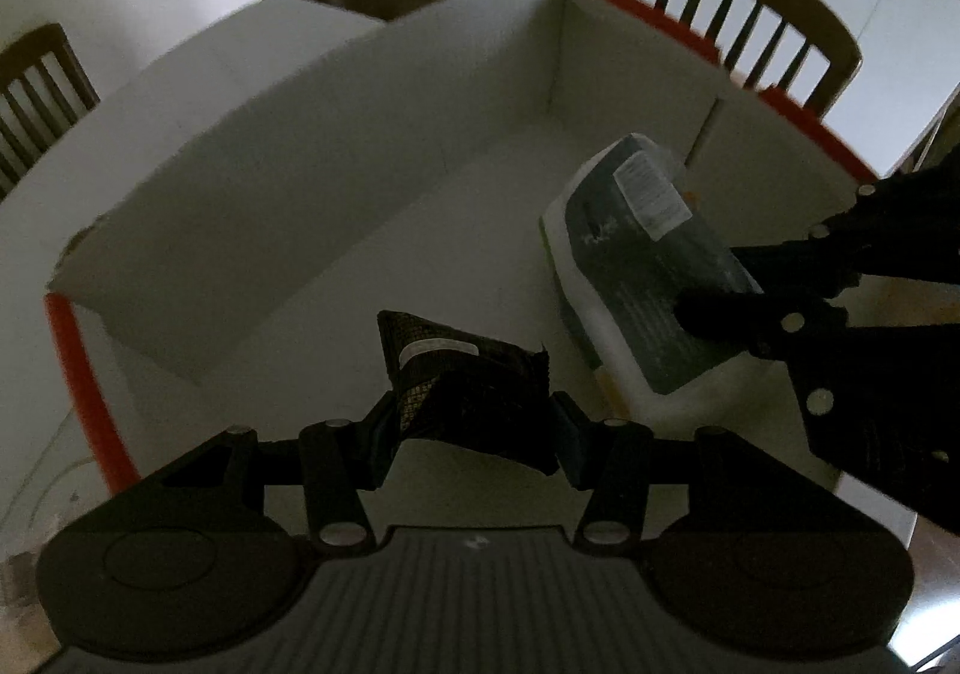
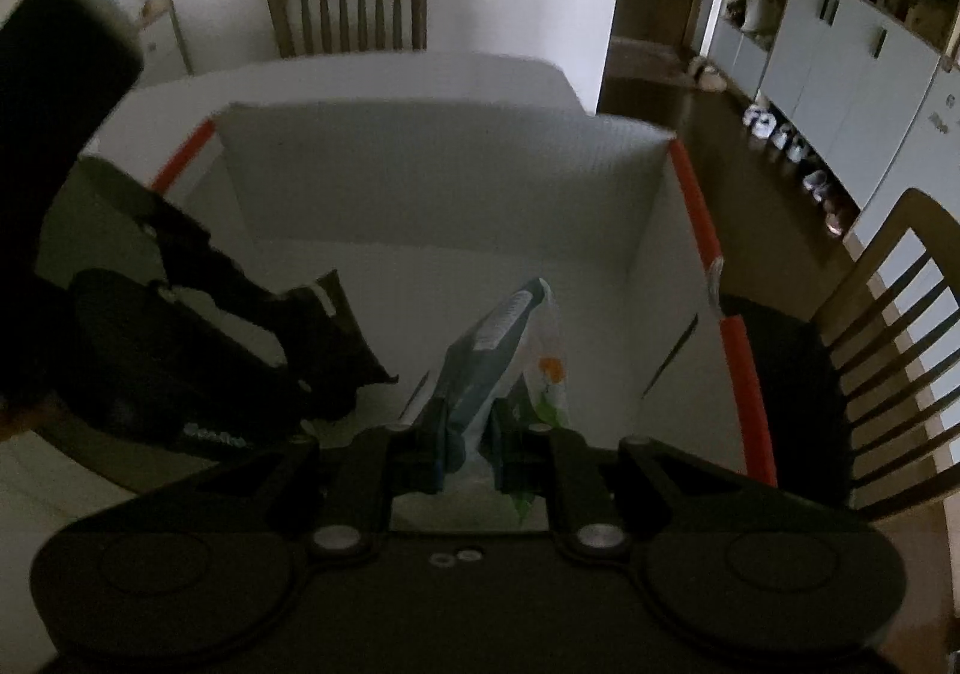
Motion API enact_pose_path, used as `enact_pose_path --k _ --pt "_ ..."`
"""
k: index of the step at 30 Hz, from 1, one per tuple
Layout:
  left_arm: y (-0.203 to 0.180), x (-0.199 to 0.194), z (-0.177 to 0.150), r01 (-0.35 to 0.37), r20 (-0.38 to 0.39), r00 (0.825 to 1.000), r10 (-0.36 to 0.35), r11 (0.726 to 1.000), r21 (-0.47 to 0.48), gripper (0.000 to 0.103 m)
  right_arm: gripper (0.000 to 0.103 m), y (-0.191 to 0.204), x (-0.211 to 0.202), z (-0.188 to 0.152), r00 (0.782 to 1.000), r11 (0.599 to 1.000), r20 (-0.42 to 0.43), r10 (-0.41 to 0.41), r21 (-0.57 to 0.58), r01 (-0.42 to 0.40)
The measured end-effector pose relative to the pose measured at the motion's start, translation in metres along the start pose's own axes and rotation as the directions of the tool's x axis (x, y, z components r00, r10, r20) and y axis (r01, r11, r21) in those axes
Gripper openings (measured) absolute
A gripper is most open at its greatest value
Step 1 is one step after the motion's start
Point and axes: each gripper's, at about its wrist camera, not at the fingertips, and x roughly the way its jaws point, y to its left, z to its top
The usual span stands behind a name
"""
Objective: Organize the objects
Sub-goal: 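Open the left tool to drop the pouch while the right tool releases the bag into the box, then withdraw both open tools from the box back over the table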
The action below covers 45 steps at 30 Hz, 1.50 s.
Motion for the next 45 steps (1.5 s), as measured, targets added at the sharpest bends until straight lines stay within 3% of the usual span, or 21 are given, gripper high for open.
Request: enact_pose_path --k 8,15,20,33,40,45 --pt "-0.003 0.019 0.005 0.025 -0.117 0.993 -0.024 1.0 0.01 0.057 0.013 -0.005 0.008 -0.004 0.999 1.0 -0.037 0.011 0.011 -0.011" --pt "-0.001 0.018 0.001 0.024 -0.125 0.992 -0.025 1.0 -0.009 0.079 0.019 -0.006 0.005 -0.007 0.999 1.0 -0.035 0.023 0.008 -0.023" --pt "-0.001 0.008 -0.002 0.027 -0.088 0.996 -0.029 0.999 -0.023 0.08 0.025 -0.012 -0.005 -0.008 0.999 0.999 -0.017 0.04 0.026 -0.04" --pt "0.007 -0.037 -0.021 0.053 0.053 0.997 -0.05 0.997 -0.053 0.082 0.027 -0.021 -0.047 -0.004 0.996 0.995 0.061 0.066 0.066 -0.07" --pt "0.0 -0.075 -0.024 0.06 0.18 0.983 -0.043 0.994 -0.089 0.081 0.027 -0.006 -0.073 -0.005 0.993 0.996 0.098 0.061 0.063 -0.068" --pt "0.005 -0.106 -0.046 0.067 0.261 0.965 -0.036 0.992 -0.111 0.081 0.027 0.014 -0.09 -0.006 0.99 0.995 0.127 0.066 0.064 -0.075"
